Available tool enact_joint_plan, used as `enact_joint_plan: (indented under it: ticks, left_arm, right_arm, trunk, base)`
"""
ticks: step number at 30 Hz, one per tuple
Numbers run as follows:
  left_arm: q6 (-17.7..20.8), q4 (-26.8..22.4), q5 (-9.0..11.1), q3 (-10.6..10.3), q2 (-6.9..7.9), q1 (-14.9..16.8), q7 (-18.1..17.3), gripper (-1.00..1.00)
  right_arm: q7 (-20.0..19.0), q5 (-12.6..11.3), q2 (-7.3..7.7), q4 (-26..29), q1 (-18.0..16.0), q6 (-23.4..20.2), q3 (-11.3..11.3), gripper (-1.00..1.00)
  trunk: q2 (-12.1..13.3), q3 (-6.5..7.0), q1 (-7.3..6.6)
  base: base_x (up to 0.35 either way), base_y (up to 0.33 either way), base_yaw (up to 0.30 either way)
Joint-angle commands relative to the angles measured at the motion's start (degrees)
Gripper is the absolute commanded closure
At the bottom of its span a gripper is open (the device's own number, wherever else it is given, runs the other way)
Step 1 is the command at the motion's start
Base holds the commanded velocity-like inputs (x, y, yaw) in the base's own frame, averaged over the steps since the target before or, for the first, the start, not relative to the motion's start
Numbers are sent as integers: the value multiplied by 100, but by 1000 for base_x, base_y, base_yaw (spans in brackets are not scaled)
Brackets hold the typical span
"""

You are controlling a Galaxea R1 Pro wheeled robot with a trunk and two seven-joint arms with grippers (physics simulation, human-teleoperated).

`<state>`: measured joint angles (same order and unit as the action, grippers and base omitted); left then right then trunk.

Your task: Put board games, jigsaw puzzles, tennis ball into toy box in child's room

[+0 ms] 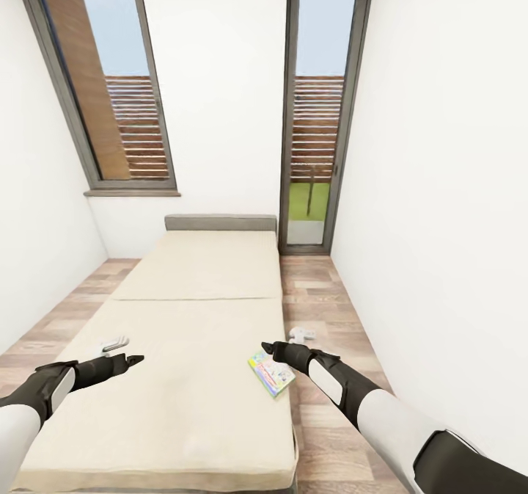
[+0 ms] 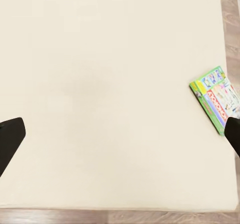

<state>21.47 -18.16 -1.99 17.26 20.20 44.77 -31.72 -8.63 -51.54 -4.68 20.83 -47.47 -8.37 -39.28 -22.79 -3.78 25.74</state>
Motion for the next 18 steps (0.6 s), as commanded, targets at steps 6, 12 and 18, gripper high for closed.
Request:
enact_joint_plan:
  ticks: [6, 12, 18]
  left_arm:
    - [50, -5, -21, 48, -1, 5, -28, -100]
    - [50, -7, -19, 48, -2, 5, -28, -100]
    - [50, -7, -19, 49, -2, 5, -29, -100]
  right_arm:
    - [-7, -31, 2, 0, -8, -8, -19, -100]
    - [-7, -31, -2, -2, -8, -15, -19, -100]
    - [-7, -31, -1, -5, -8, -11, -19, -100]
  trunk:
    - [-13, -13, 4]
    - [-13, -13, 4]
    - [-13, -13, 4]
  base:
    - [101, -105, 0]
    - [46, -67, 0]
    - [75, -129, 0]
